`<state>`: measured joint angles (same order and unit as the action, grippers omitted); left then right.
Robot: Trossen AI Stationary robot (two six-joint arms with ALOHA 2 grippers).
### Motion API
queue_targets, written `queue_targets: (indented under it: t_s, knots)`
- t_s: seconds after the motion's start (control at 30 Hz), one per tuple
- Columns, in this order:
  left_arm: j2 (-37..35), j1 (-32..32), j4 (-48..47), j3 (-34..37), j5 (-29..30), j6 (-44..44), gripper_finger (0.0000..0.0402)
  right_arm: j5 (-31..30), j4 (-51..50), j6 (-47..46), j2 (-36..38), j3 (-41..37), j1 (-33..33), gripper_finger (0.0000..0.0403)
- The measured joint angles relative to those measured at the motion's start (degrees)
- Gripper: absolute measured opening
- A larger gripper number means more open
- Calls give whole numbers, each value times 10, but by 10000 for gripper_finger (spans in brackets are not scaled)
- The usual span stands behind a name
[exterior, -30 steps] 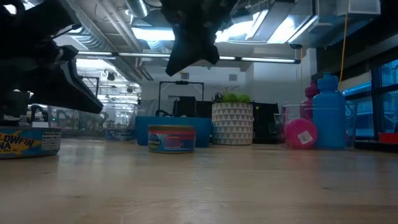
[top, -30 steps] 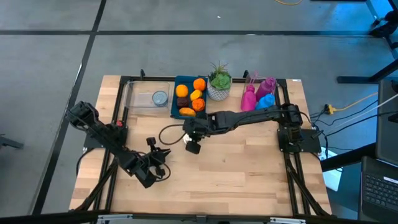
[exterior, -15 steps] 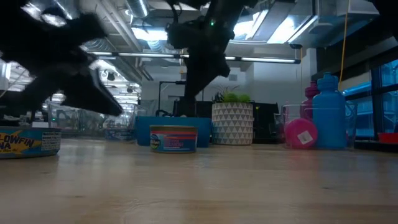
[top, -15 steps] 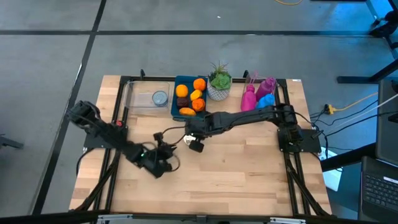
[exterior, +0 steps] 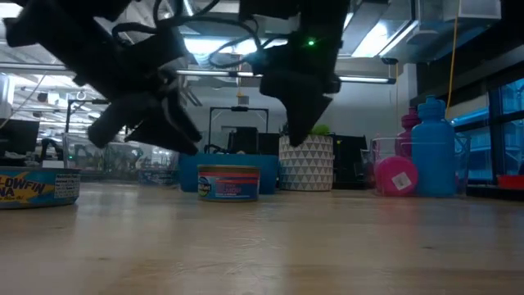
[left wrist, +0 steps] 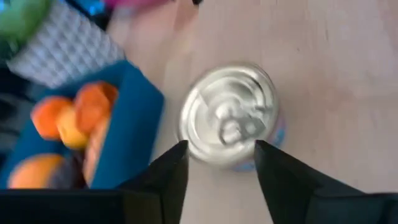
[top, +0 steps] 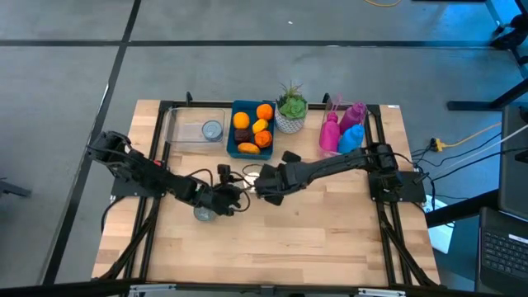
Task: Pick & Place Food Item
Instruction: Stack the blue and pink tuna can on top of the blue tuna can into the left transparent bin
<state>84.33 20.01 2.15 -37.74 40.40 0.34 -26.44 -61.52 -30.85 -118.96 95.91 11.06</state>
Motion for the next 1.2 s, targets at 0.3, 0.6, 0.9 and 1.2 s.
queue_targets:
  t_s: [0.3,0.6,0.9,1.2]
  knots:
    - [15,-65,98,0,-24,100,194,-25,-20,-35,1,-10,28,132]
    - [79,-97,105,-1,-25,10,170,-44,-46,-59,1,-10,32,120]
    - [103,-95,70,-2,14,-104,157,-47,-47,-62,1,-10,32,119]
    - [103,-80,-17,-2,30,-208,152,-60,-47,-62,1,-10,32,115]
